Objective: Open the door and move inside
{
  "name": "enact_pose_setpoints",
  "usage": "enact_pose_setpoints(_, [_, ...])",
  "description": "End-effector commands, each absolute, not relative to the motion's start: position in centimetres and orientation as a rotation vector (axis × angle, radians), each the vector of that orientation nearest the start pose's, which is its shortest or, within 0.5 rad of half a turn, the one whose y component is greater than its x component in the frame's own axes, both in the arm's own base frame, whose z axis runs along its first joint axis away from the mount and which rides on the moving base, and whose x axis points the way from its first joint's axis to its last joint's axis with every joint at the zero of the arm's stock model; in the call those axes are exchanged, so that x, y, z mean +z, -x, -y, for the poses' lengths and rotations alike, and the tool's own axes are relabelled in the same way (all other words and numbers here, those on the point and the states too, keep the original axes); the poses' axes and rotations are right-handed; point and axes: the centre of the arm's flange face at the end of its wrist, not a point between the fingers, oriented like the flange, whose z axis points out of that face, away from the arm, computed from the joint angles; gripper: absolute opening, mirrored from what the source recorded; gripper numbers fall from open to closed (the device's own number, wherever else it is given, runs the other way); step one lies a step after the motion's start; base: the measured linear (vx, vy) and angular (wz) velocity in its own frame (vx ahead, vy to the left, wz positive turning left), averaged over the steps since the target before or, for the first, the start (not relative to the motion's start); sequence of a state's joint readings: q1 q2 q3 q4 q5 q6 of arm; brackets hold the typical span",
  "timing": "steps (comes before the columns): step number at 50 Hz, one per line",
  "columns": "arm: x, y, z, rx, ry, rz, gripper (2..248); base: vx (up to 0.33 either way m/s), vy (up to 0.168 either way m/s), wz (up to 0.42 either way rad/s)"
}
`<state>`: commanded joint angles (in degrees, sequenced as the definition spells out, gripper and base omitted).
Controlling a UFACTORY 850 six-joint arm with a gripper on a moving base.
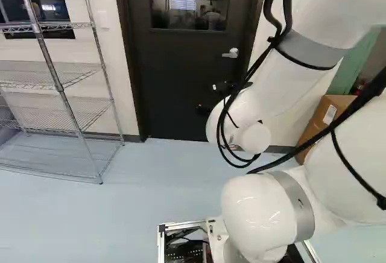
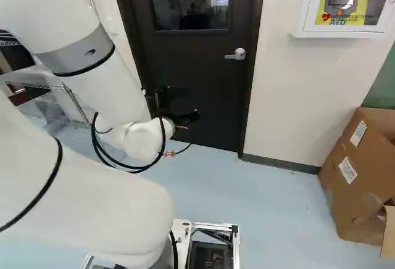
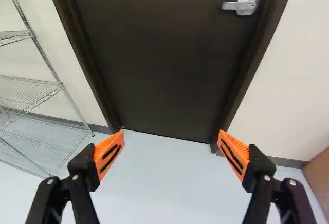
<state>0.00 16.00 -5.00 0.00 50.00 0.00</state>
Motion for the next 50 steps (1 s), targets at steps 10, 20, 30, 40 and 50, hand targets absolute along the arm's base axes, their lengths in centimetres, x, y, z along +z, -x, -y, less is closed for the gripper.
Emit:
enact_pose_setpoints(10, [36.56,-27.03,0.0,-1.824,2.558,0.0,247,0.151,0.033,-0.02])
enact_pose_setpoints(20, [36.56,-27.03,0.0,-1.824,2.558,0.0,247,0.158,0.004,-0.151])
enact_pose_setpoints(30, [36.56,-27.03,0.0,-1.824,2.558,0.0,247,0.177,0.001,-0.194])
enact_pose_setpoints(40, [36.56,-27.03,0.0,-1.824,2.558,0.0,247,0.181,-0.004,-0.206])
enact_pose_setpoints(50, [36.56,-27.03,0.0,-1.824,2.558,0.0,247,0.182,-0.008,-0.227])
